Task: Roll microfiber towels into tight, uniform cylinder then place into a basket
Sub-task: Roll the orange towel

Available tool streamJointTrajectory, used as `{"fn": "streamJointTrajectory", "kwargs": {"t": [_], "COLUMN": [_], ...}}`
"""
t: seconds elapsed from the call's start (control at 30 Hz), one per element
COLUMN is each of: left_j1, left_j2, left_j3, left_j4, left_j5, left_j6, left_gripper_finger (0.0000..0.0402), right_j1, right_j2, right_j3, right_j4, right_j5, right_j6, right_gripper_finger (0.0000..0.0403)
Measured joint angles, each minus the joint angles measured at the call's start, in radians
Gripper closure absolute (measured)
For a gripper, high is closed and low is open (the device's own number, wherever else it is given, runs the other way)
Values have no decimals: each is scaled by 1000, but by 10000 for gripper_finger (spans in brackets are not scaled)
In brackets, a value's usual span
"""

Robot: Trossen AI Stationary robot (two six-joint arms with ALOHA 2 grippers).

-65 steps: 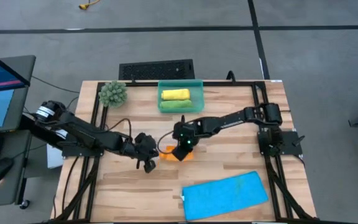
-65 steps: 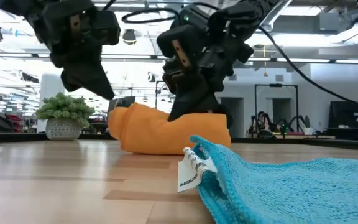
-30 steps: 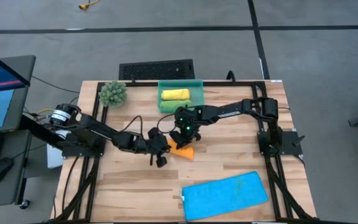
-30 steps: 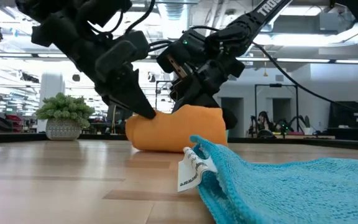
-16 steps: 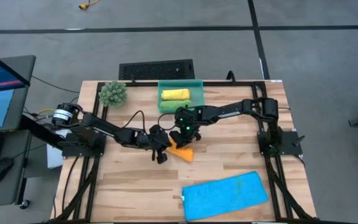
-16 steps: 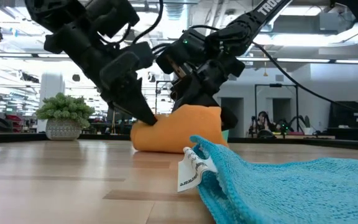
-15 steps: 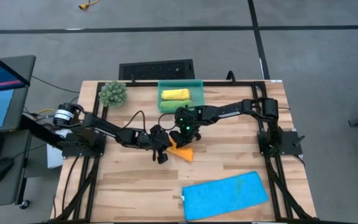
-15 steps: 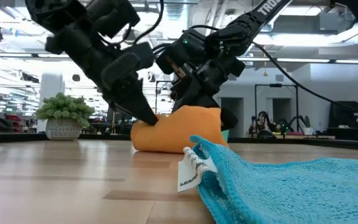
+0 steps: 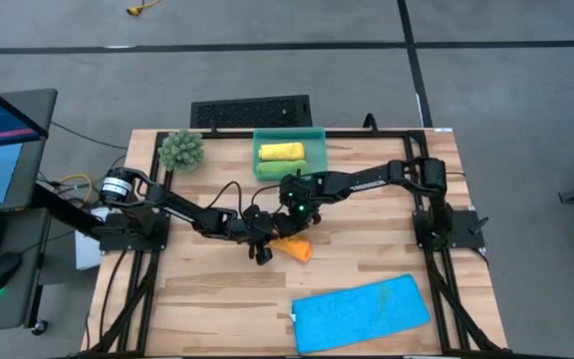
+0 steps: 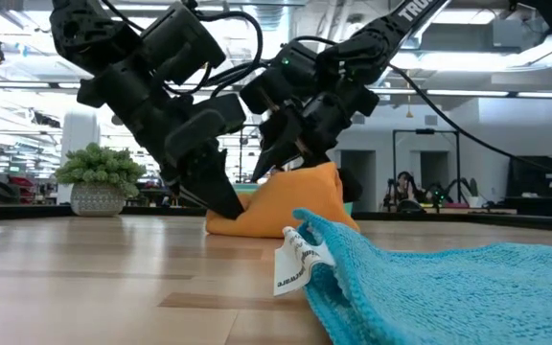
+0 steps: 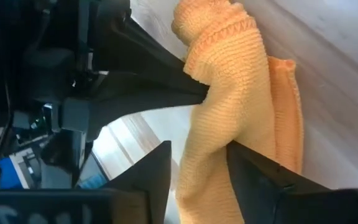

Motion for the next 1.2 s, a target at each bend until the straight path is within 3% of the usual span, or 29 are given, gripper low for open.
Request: {"fn": "streamJointTrajectory", "kwargs": {"t": [0.3,0.7,0.97,1.2], "left_j1": [1,0,0,0], "left_j2": [0,0,0,0], "left_j3": [0,0,-1,-1], "left_j4": [-4,-10,-10,-7], "left_j5": [18,32,32,49], "left_j6": [-62,-118,-138,-138], "left_gripper_finger": [401,401,401,401], "right_j1": [-17,67,236,246], "right_j2": [-64,-284,-353,-220], "right_j3": [1,-2,-111,-133], "right_j4": [-82,-349,-66,124], "right_j5": [14,272,311,323], "right_j6": [-93,-321,-378,-307], "right_gripper_finger": [216,223,226,234]}}
